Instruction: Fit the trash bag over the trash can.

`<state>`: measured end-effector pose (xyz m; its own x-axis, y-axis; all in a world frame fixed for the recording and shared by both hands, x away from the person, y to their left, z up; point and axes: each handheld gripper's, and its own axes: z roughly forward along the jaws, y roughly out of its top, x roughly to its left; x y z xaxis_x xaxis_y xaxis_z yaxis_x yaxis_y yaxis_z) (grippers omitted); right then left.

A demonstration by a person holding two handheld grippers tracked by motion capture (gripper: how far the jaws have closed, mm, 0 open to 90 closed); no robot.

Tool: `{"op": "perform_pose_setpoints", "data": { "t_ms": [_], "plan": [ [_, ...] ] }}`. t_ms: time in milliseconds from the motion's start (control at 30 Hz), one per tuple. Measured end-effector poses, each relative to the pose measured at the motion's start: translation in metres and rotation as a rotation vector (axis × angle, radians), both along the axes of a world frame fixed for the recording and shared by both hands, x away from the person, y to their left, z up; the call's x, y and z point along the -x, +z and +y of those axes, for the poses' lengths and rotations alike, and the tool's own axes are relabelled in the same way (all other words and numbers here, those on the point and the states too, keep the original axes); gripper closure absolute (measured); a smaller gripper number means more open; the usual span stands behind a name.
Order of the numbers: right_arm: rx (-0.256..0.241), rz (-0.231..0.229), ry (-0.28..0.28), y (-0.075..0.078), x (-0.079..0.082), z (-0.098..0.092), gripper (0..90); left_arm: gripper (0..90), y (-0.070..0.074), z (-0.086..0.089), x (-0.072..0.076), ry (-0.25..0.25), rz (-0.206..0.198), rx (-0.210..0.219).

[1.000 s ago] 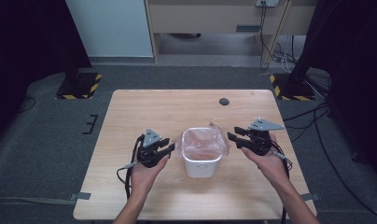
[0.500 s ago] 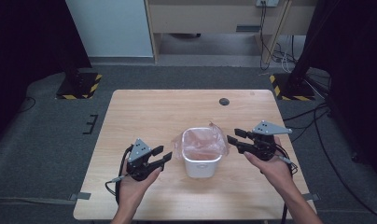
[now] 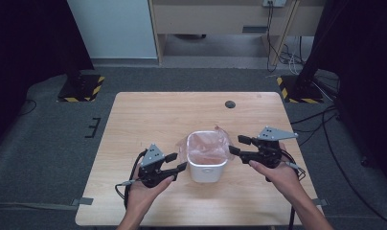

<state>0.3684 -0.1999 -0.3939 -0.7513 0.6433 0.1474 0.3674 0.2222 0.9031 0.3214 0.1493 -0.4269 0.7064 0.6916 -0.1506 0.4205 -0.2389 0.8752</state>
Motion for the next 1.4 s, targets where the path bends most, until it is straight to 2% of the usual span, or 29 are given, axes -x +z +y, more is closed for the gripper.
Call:
{"op": "perform_pose_setpoints", "data": {
  "t_ms": [200,533,633,867,900,1033,1133,1200,1400],
  "plan": [
    [0.005,0.03,0.027,-0.005,0.0,0.005,39.2,54.0,-0.001,-0.002,-0.001,-0.009,-0.014,-0.018],
    [-0.03,0.091,0.084,-0.013,-0.001,0.003,57.4,67.2,-0.002,-0.004,-0.003,-0.018,-0.028,-0.024],
    [-0.023,0.093,0.09,-0.014,0.0,0.003,63.5,68.2,-0.003,-0.006,-0.003,-0.015,-0.028,-0.03],
    [-0.014,0.085,0.082,-0.017,0.0,0.01,67.1,67.7,-0.005,-0.012,-0.006,0.009,-0.043,-0.065],
    [-0.015,0.084,0.081,-0.017,-0.001,0.011,68.7,68.7,-0.005,-0.013,-0.006,0.005,-0.046,-0.067],
    [-0.013,0.065,0.07,-0.014,-0.001,0.009,80.2,83.1,-0.002,-0.014,-0.003,0.003,-0.057,-0.081],
    [-0.016,0.052,0.068,-0.012,0.001,0.005,87.3,89.2,0.0,-0.015,0.0,0.008,-0.065,-0.084],
    [-0.015,0.044,0.069,-0.011,0.003,0.003,90.0,90.0,0.001,-0.015,0.001,0.016,-0.071,-0.086],
    [-0.027,0.026,0.076,-0.011,0.007,-0.001,90.0,90.0,0.003,-0.014,0.006,0.015,-0.084,-0.079]
  ]
}}
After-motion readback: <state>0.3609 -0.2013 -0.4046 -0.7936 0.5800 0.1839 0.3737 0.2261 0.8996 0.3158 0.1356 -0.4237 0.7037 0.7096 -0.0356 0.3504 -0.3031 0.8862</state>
